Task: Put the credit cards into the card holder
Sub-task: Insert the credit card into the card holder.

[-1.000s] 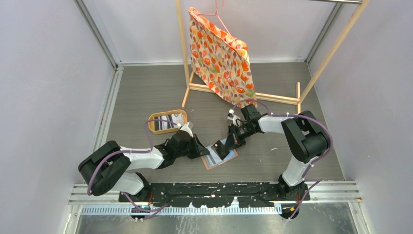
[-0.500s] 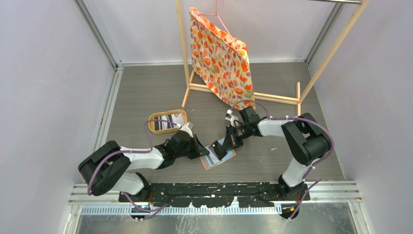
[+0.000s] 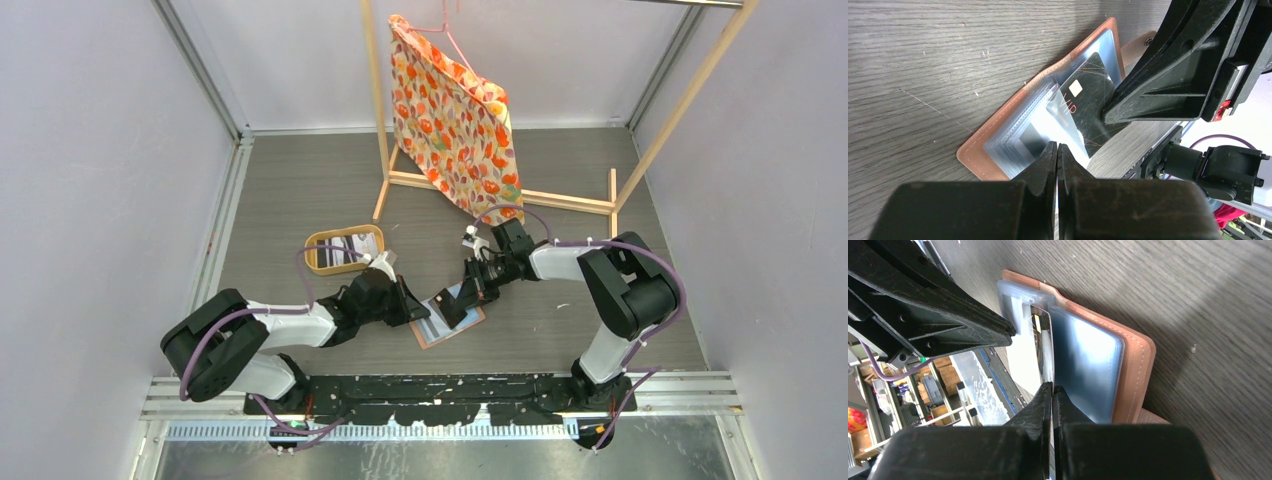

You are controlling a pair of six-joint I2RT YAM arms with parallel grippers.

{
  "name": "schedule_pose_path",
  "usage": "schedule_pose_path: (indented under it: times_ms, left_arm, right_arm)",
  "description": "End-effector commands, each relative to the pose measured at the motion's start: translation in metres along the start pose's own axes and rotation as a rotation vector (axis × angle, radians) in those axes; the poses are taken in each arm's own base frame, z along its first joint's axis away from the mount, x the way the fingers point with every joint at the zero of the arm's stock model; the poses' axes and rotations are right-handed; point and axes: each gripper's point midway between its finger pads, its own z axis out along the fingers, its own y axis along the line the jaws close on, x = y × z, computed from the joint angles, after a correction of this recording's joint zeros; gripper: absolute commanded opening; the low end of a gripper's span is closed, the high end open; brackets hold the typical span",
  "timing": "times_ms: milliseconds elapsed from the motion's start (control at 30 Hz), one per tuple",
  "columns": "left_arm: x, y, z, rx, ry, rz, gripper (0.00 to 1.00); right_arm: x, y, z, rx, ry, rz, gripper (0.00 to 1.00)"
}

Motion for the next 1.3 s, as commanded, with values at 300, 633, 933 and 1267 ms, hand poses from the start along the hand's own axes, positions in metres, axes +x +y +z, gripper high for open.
schedule_pose_path:
  times_ms: [300,633,933,1267]
  left_arm:
    - [0.002,0.001,0.001,0.012,-0.002,-0.002,0.00]
    - [0.002,0.001,0.001,0.011,-0.002,-0.001,0.01]
    - [0.002,0.000,0.002,0.013,-0.002,-0.001,0.01]
    - [0.002,0.001,0.001,0.018,-0.004,-0.001,0.00]
  right_arm:
    - [-0.002,-0.015,0.003,0.063,-0.034,-0.041,0.07]
    - [-0.002,-0.013,0.006,0.063,-0.037,-0.042,0.09]
    - [-0.003,-0.017,0.004,0.089,-0.046,-0.066,0.09]
    - [0.001,0.007,0.010,0.006,-0.027,-0.082,0.10]
